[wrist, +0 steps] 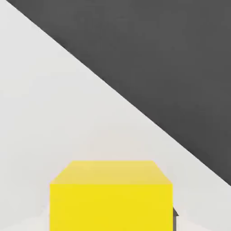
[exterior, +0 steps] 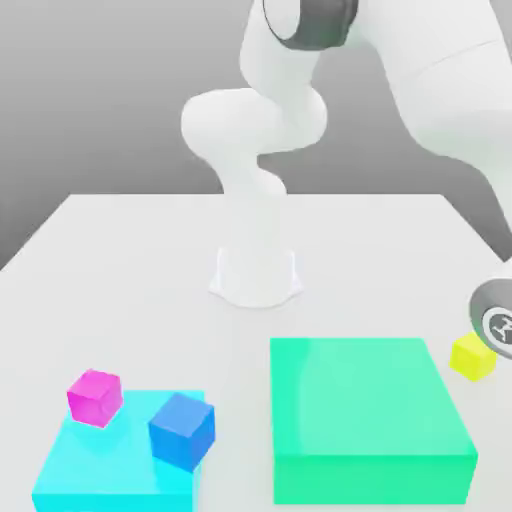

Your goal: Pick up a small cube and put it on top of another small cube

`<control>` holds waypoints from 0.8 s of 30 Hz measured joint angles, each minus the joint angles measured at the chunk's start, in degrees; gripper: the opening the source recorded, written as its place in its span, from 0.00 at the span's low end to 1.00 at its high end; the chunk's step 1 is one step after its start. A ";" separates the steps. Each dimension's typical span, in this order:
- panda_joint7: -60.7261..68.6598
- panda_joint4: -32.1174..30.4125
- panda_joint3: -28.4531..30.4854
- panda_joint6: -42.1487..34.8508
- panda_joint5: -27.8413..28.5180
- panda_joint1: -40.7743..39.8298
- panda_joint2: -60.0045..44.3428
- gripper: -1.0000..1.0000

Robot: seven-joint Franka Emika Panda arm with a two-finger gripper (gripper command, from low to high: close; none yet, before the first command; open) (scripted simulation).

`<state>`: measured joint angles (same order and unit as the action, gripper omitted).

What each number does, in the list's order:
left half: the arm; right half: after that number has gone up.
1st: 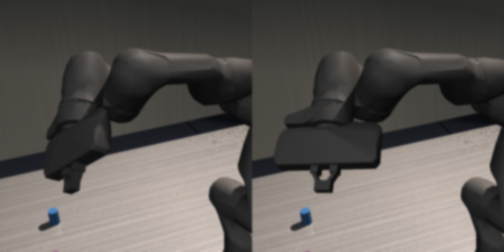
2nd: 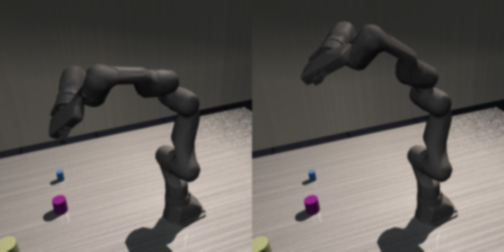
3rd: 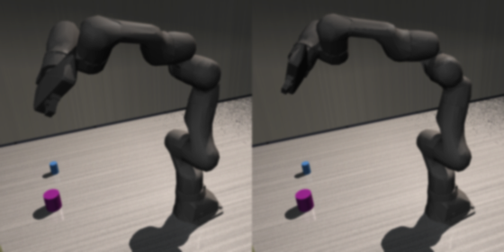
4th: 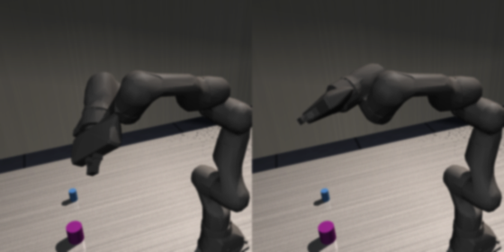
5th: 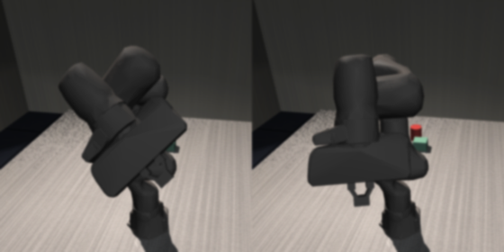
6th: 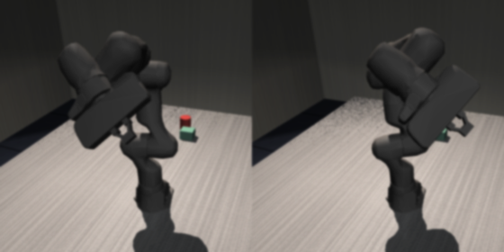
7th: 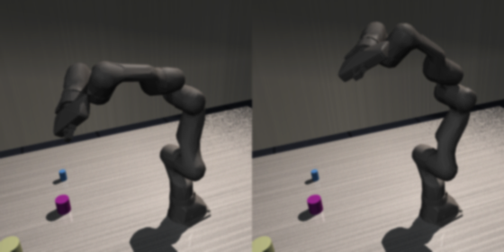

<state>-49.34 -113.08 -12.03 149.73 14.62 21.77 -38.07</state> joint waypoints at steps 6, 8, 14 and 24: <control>2.44 -4.94 -0.24 -6.06 -3.17 -4.80 11.17 0.00; 3.45 -7.97 1.64 -6.81 -4.25 -7.76 15.14 0.00; 7.01 -17.22 7.76 -8.71 -8.26 -16.41 26.92 0.00; 12.93 -30.35 13.04 -3.18 -14.89 -31.25 34.93 0.00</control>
<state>-36.40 -143.43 1.00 146.55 -0.28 -9.48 -3.14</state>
